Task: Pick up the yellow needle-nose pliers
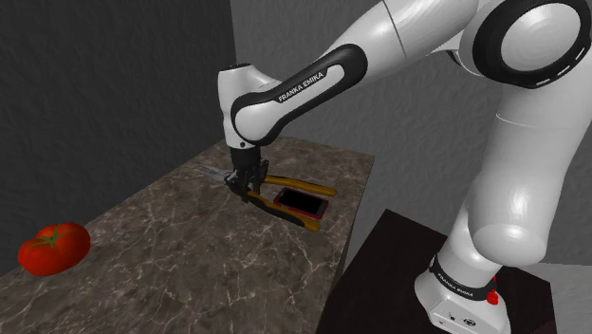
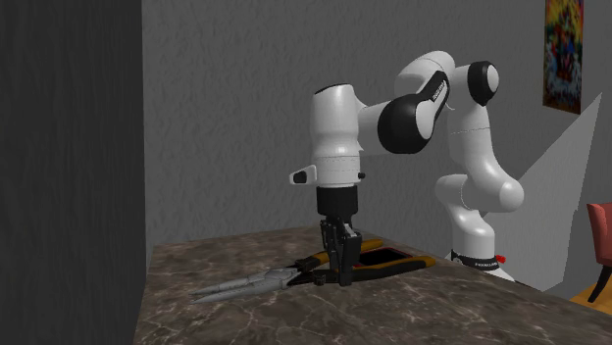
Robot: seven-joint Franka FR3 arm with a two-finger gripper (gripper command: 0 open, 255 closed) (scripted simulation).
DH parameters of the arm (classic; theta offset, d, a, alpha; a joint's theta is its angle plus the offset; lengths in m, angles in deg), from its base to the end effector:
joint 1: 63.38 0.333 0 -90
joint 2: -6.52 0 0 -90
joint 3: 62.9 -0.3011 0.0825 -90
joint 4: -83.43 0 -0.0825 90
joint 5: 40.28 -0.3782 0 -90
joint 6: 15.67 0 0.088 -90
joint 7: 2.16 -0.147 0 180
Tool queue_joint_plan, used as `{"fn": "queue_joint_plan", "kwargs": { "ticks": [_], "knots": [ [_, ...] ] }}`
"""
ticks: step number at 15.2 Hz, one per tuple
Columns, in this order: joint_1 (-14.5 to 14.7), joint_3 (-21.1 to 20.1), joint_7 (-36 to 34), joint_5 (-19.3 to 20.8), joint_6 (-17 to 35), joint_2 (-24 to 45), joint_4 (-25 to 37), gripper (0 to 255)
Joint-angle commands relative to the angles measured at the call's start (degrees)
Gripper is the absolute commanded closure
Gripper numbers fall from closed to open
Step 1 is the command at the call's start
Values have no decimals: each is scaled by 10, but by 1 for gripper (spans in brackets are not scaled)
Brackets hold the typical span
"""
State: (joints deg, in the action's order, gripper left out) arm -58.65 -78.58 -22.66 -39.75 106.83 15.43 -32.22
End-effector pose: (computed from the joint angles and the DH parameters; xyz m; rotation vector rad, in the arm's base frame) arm 0.5341 0.1965 0.3242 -3.1194 -0.0016 0.0626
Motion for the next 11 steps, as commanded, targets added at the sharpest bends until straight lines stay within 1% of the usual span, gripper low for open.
{"fn": "queue_joint_plan", "kwargs": {
  "ticks": [1,4,11],
  "knots": [
    [0,0,0,0,0,1,0,255],
    [0,0,1,0,0,0,0,255],
    [-2,-1,5,-7,-50,-23,28,255]
  ]
}}
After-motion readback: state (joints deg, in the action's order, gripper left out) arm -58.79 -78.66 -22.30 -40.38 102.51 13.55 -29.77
